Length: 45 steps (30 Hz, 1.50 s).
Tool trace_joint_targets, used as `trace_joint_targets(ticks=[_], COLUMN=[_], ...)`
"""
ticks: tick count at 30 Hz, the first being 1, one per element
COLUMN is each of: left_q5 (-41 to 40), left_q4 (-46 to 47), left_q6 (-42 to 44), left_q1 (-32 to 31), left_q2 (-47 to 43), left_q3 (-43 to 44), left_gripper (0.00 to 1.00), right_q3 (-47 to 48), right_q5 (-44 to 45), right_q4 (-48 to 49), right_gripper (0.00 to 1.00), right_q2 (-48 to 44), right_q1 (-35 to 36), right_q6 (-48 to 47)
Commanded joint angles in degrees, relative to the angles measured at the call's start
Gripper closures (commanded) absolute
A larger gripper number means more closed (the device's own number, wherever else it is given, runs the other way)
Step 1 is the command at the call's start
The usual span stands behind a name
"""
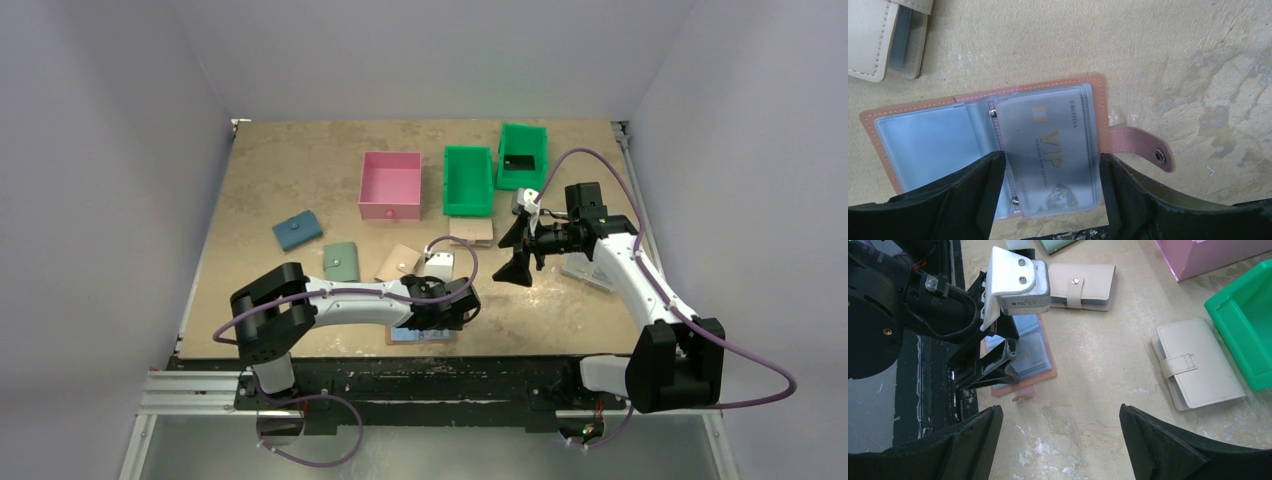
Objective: Take the credit cards out of the card holder
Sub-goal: Remove the credit card from the card holder.
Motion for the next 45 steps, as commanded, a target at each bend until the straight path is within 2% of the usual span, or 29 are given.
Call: trace_joint_targets(ticks=[1, 6, 10, 14, 19, 25, 29, 33, 40, 45], left_q5=[-1.37, -1.53, -1.26, 0.7, 7.71, 12.35, 15.03, 17.3, 20.16, 23.42], left_q4=[-0.81, -0.48, 1.45, 6.36, 18.42, 28.06, 34.4, 39.71, 51.02, 59.89], left_q6=[-1.59, -1.48, -0.41, 1.32, 3.79, 5.06, 4.66, 2.99, 0.21, -1.2], left_q1=[-0.23, -0.23, -0.16, 1.05, 5.18, 8.05, 9.07, 10.54, 12.59, 13.83], left_q2=[0.08, -0.97, -2.61, -5.18, -9.33, -11.9, -12.92, -14.6, -18.53, -18.82], left_q3=[-0.63, -0.88, -1.46, -3.5, -9.79, -14.44, -17.34, -21.45, -31.84, -38.22], left_gripper=[0.28, 0.51, 0.6, 0.62, 0.67, 0.67, 0.68, 0.68, 0.7, 0.69], right_q3=[0.12, 0.12, 0.28, 0.42, 0.56, -0.74, -1.73, -2.16, -2.84, -2.67], right_q5=[0.22, 0.05, -0.18, -0.38, -1.16, 0.64, 2.94, 6.15, 9.76, 9.1], right_q4=[0.24, 0.08, -0.22, -0.76, -1.2, 4.77, 9.12, 13.11, 18.81, 19.76], right_gripper=[0.02, 0.02, 0.02, 0.02, 0.02, 0.04, 0.12, 0.27, 0.6, 0.63], right_q2=[0.22, 0.31, 0.39, 0.76, 2.0, 4.26, 6.28, 8.35, 11.62, 13.99], right_q1=[0.23, 0.24, 0.17, 0.3, 1.27, 4.5, 7.24, 9.76, 11.14, 15.06], right_q6=[0.03, -0.04, -0.1, -0.37, 0.29, 8.89, 14.33, 19.52, 27.42, 28.25])
